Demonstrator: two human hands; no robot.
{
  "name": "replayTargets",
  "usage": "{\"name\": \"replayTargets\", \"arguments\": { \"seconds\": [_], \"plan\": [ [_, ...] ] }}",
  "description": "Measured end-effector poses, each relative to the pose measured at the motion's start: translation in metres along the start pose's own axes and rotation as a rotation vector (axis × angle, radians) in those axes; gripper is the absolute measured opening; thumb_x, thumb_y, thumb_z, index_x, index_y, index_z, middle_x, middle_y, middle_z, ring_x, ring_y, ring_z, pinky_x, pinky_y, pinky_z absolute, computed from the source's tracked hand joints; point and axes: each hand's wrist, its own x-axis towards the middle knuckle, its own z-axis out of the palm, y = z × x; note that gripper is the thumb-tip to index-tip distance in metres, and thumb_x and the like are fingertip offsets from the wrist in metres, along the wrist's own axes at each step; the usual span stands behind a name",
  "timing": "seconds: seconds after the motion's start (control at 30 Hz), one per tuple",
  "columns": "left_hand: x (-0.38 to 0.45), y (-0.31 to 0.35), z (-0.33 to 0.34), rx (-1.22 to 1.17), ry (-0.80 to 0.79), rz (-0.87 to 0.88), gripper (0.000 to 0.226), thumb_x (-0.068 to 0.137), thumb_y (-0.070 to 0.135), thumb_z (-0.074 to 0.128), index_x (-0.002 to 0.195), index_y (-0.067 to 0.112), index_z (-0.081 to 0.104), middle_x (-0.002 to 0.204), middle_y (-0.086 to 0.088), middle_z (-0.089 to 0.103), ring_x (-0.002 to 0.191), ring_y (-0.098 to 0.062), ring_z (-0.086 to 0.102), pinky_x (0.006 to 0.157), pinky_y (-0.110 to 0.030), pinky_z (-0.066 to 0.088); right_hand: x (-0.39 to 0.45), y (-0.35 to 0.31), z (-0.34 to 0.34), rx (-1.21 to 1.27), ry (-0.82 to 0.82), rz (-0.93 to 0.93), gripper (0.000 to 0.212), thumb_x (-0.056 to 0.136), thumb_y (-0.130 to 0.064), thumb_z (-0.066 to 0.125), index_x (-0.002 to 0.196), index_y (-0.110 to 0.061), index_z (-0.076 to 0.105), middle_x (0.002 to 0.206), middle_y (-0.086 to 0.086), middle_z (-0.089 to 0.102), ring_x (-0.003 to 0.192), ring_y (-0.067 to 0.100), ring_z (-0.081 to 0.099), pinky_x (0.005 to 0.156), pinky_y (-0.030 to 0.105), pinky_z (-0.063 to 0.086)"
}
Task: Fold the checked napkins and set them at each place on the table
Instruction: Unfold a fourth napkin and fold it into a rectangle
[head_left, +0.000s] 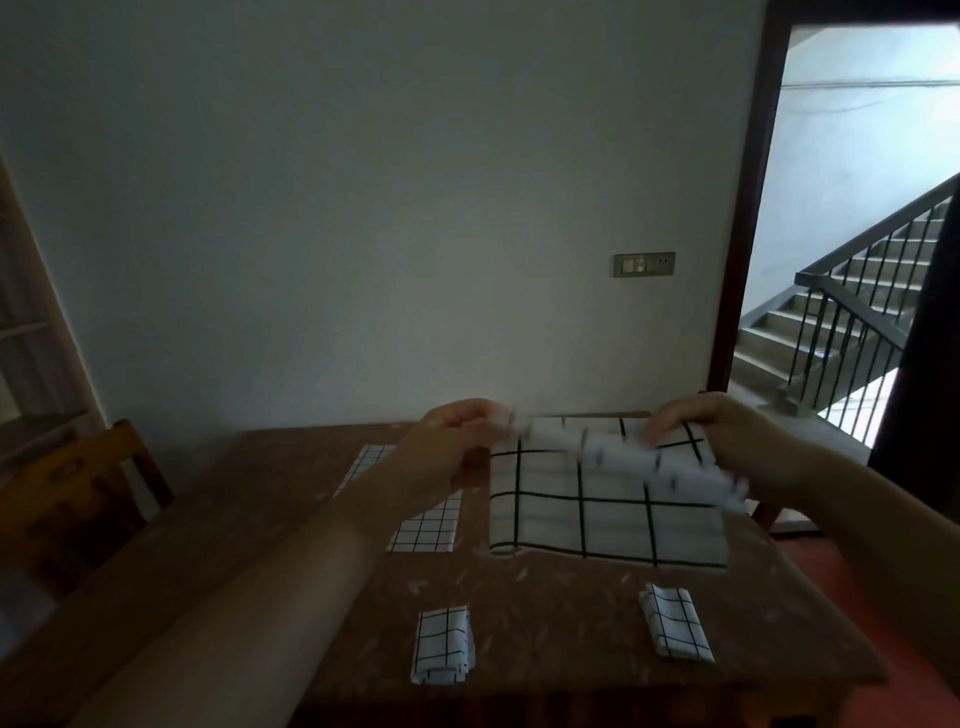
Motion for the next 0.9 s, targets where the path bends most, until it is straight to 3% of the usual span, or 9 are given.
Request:
{"name": "replayTargets", "arguments": {
  "seconds": [0.07,0.17,0.33,0.5,0.6,0.67,0.77,0.83,0.9],
  "plan": [
    [0.002,0.001,-0.001,-0.009,0.033,-0.020,0.040,0.096,0.001,0.048,0.074,0.021,0.075,0.076,-0.006,0.065,0.066,-0.017,0.058,0.054,-0.027,0.053,-0.002,-0.008,-0.001,-0.033,-0.054,0.019,0.045,0.089,0.008,0.050,0.066,-0.018,0.079,0.084,0.003,0.076,0.077,0.015,0.073,0.062,0.021,0.057],
    [0.002,0.001,0.004,-0.011,0.029,-0.063,0.024,0.099,0.018,0.050,0.106,0.021,0.072,0.078,-0.003,0.065,0.067,-0.016,0.060,0.060,-0.028,0.054,-0.007,-0.018,-0.001,-0.095,-0.040,-0.046,0.031,0.089,0.005,0.051,0.074,-0.007,0.075,0.085,0.003,0.076,0.077,0.015,0.073,0.061,0.017,0.055],
    [-0.006,0.004,0.006,-0.028,-0.172,-0.308,0.065,0.091,0.064,0.038,0.117,0.013,0.069,0.098,-0.010,0.068,0.088,-0.027,0.067,0.072,-0.036,0.059,-0.009,-0.018,-0.007,-0.173,0.025,-0.131,0.049,0.089,0.008,0.053,0.066,-0.027,0.078,0.088,-0.007,0.076,0.082,0.011,0.073,0.063,0.015,0.055],
    [-0.011,0.008,0.012,0.187,-0.133,-0.289,0.016,0.091,0.016,0.062,0.106,0.009,0.066,0.084,-0.003,0.074,0.063,-0.012,0.069,0.047,-0.021,0.052,-0.012,-0.008,-0.012,-0.248,-0.058,-0.141,0.053,0.086,0.019,0.051,0.075,-0.025,0.079,0.094,-0.002,0.076,0.085,0.008,0.072,0.065,0.012,0.054],
    [-0.008,0.009,0.008,0.294,-0.046,-0.251,0.016,0.091,0.018,0.065,0.107,0.017,0.066,0.091,-0.001,0.072,0.068,-0.011,0.066,0.047,-0.021,0.049,-0.016,-0.013,-0.021,-0.470,-0.339,-0.040,0.065,0.086,0.020,0.049,0.097,-0.040,0.073,0.115,-0.019,0.067,0.106,0.000,0.064,0.078,0.008,0.050],
    [-0.007,0.010,0.007,0.519,-0.048,-0.219,0.022,0.093,0.027,0.063,0.115,0.022,0.063,0.099,-0.001,0.071,0.077,-0.014,0.065,0.056,-0.024,0.049,-0.019,-0.020,-0.021,-0.514,-0.481,-0.007,0.056,0.086,0.014,0.056,0.115,-0.033,0.064,0.128,-0.016,0.058,0.115,-0.002,0.057,0.082,0.009,0.048],
    [-0.008,0.017,0.017,0.710,-0.186,-0.152,0.028,0.097,0.030,0.056,0.125,0.026,0.059,0.097,0.000,0.071,0.069,-0.013,0.066,0.055,-0.025,0.048,-0.011,-0.025,-0.003,-0.435,-0.278,-0.062,0.041,0.089,-0.029,0.063,0.128,-0.027,0.051,0.130,-0.004,0.058,0.111,0.007,0.061,0.083,0.025,0.056],
    [-0.008,0.022,0.028,0.769,-0.290,-0.117,0.031,0.099,0.030,0.054,0.129,0.026,0.057,0.093,0.004,0.071,0.060,-0.008,0.063,0.053,-0.023,0.047,-0.005,-0.032,0.016,-0.436,-0.094,-0.043,0.039,0.083,-0.061,0.056,0.116,-0.040,0.056,0.111,-0.015,0.066,0.096,-0.001,0.066,0.080,0.022,0.053],
    [-0.008,0.026,0.035,0.783,-0.322,-0.077,0.026,0.098,0.030,0.055,0.123,0.026,0.060,0.083,0.014,0.069,0.057,-0.001,0.061,0.054,-0.021,0.047,0.002,-0.036,0.029,-0.471,-0.072,-0.086,0.024,0.085,-0.058,0.056,0.081,-0.038,0.069,0.073,-0.016,0.068,0.063,-0.002,0.063,0.063,0.016,0.047]
  ]
}}
